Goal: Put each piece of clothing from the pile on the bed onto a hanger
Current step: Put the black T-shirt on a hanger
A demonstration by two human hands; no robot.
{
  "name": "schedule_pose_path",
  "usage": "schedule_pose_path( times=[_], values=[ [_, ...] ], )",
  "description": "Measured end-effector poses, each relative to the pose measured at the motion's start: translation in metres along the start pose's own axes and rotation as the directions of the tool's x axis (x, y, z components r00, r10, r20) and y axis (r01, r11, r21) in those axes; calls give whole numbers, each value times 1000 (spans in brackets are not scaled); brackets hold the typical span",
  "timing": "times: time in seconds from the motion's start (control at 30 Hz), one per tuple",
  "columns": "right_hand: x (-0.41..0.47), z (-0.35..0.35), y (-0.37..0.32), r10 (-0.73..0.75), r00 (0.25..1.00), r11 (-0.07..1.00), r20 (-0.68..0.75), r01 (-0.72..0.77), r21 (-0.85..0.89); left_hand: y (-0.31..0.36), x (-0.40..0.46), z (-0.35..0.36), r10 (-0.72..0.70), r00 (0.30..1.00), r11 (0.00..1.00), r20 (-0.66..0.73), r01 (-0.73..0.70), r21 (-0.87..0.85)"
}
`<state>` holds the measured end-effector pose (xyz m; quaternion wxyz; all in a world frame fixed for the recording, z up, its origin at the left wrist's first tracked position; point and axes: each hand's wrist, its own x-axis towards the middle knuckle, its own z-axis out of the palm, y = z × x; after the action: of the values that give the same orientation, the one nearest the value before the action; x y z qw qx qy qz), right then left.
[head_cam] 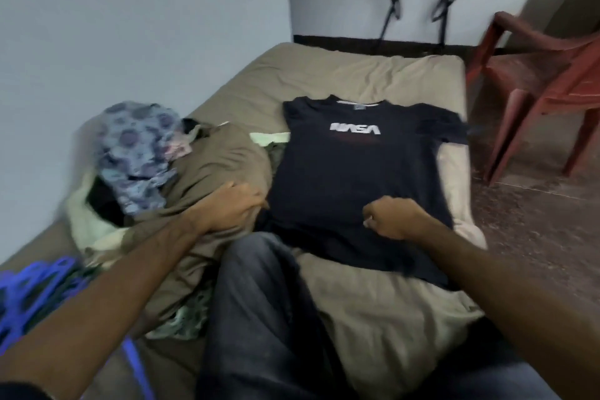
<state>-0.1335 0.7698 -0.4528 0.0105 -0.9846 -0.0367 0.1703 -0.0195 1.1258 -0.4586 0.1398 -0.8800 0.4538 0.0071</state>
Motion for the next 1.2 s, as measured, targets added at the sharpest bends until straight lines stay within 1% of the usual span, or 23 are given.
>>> schedule_pose_path(
  times=[0.07, 0.13, 0.23, 0.27, 0.33, 0.37, 0.4, 0.43, 0.47, 0.53, 0.6, 0.67, 0.7, 0.73, 0.77, 0.83, 0.9, 0.97, 1.03, 1.1, 1.13, 1.17, 1.2],
  values=[
    [22, -17, -35, -114, 990, 983, -78, 124, 135, -3, -50, -5, -133, 970, 988, -202, 115, -101],
    [39, -26, -82, -228, 949, 924, -218, 282, 259, -1, -113, -14, -330, 906, 936, -264, 277, -218],
    [46, -42, -168, -411, 824, 775, -390, 542, 326, 11, -221, -16, -618, 763, 761, -190, 520, -387],
    [40, -45, -200, -488, 761, 692, -428, 636, 341, 19, -256, -13, -680, 717, 706, -154, 585, -398],
    [19, -45, -264, -675, 578, 480, -459, 816, 322, 44, -321, -2, -792, 606, 583, -68, 721, -375],
    [6, -40, -293, -768, 490, 396, -413, 870, 295, 60, -345, 4, -840, 542, 503, 14, 788, -355],
    [-6, -32, -320, -848, 429, 353, -312, 895, 272, 75, -364, 12, -872, 475, 415, 122, 847, -332],
    [-17, -21, -344, -903, 388, 346, -185, 911, 225, 90, -376, 20, -879, 418, 342, 231, 889, -306],
    [-25, -6, -366, -930, 364, 352, -58, 923, 155, 104, -380, 27, -867, 382, 302, 321, 913, -273],
    [-35, 25, -396, -917, 360, 377, 172, 923, 77, 129, -373, 40, -837, 349, 302, 421, 937, -174],
    [-37, 53, -410, -876, 379, 393, 298, 919, -15, 146, -363, 53, -873, 281, 267, 399, 959, -91],
    [-31, 70, -405, -876, 383, 361, 294, 924, -126, 150, -350, 58, -927, 233, 229, 294, 972, -48],
    [-30, 74, -403, -895, 367, 338, 253, 929, -151, 147, -349, 58, -944, 209, 206, 256, 978, -39],
    [-31, 76, -402, -908, 355, 319, 220, 929, -186, 146, -349, 58, -949, 186, 177, 254, 983, -57],
    [-31, 78, -401, -929, 327, 287, 175, 932, -221, 144, -350, 58, -943, 188, 169, 276, 981, -93],
    [-28, 73, -399, -975, 216, 194, 49, 939, -283, 136, -353, 62, -915, 230, 178, 333, 968, -178],
    [-27, 62, -399, -995, 99, 103, -28, 938, -330, 132, -366, 55, -902, 261, 137, 345, 929, -343],
    [-31, 42, -400, -992, -15, 33, -126, 928, -370, 130, -383, 44, -915, 275, 69, 294, 827, -558],
    [-41, 8, -400, -969, -77, 15, -236, 932, -363, 123, -390, 24, -945, 241, 3, 221, 682, -732],
    [-48, -30, -397, -931, -110, 0, -349, 954, -299, 106, -385, -3, -973, 196, -2, 121, 519, -855],
    [-52, -50, -394, -900, -102, -10, -424, 977, -215, 95, -377, -20, -978, 199, 19, 67, 400, -916],
    [-54, -68, -389, -854, -57, -18, -517, 997, -80, 82, -366, -36, -979, 202, 49, 10, 285, -957],
    [-56, -86, -383, -791, 30, -34, -611, 995, 93, 68, -354, -51, -979, 200, 83, -44, 190, -978]
  ],
)
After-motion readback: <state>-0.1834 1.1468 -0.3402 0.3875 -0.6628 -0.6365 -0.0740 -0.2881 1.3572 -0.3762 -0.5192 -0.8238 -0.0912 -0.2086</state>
